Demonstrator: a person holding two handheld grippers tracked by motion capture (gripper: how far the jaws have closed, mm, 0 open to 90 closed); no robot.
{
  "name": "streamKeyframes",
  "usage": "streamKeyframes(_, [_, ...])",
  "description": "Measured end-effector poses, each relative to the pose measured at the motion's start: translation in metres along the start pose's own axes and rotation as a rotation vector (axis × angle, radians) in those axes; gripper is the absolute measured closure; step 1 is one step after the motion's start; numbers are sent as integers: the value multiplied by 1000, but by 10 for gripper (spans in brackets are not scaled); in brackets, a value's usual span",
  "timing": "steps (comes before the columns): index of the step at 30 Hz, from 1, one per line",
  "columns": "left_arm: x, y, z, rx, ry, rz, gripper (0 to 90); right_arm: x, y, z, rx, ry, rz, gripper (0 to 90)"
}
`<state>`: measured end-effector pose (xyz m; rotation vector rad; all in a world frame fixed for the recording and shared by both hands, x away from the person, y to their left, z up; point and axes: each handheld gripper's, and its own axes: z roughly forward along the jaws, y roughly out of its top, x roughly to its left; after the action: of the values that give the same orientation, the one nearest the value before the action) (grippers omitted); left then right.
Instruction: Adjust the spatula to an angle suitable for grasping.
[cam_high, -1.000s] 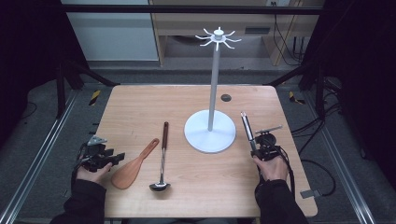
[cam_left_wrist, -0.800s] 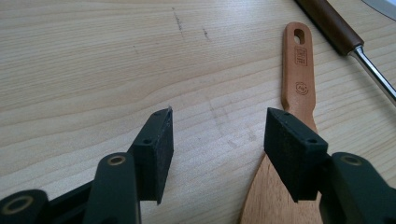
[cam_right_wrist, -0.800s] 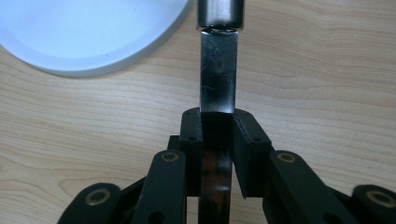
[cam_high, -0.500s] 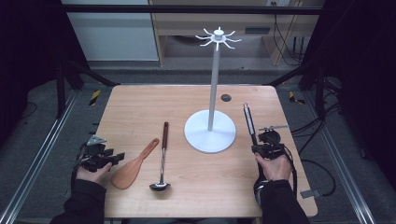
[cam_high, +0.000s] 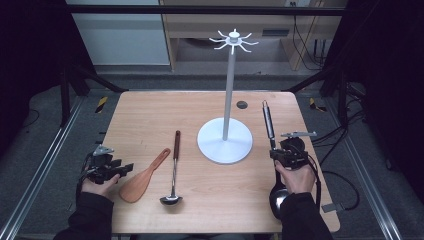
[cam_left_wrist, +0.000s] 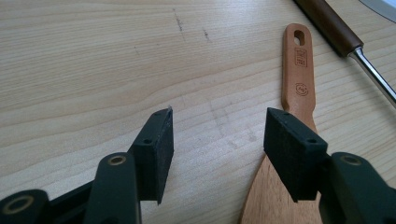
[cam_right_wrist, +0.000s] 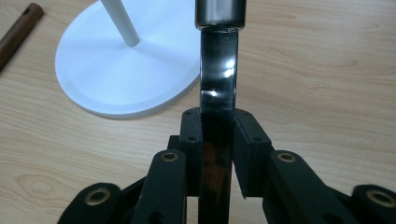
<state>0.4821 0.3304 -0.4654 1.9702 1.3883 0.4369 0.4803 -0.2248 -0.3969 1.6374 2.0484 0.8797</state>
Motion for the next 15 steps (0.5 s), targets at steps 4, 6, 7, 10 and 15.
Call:
streamKeyframes(4, [0, 0, 0, 1, -1, 1, 430, 0, 1, -4, -29, 7, 0, 754])
streamKeyframes(6, [0, 0, 0, 0, -2, 1, 430, 0, 2, -7, -54, 12, -1, 754])
streamKeyframes(7, [0, 0, 0, 0, -2, 1, 430, 0, 2, -7, -54, 12, -1, 754])
streamKeyframes(10, [-1, 0, 0, -1, -1, 2, 429, 0, 2, -10, -104, 19, -12, 754])
streamKeyframes(15, [-1, 0, 0, -4, -2, 1, 430, 0, 3, -17, -165, 21, -16, 754])
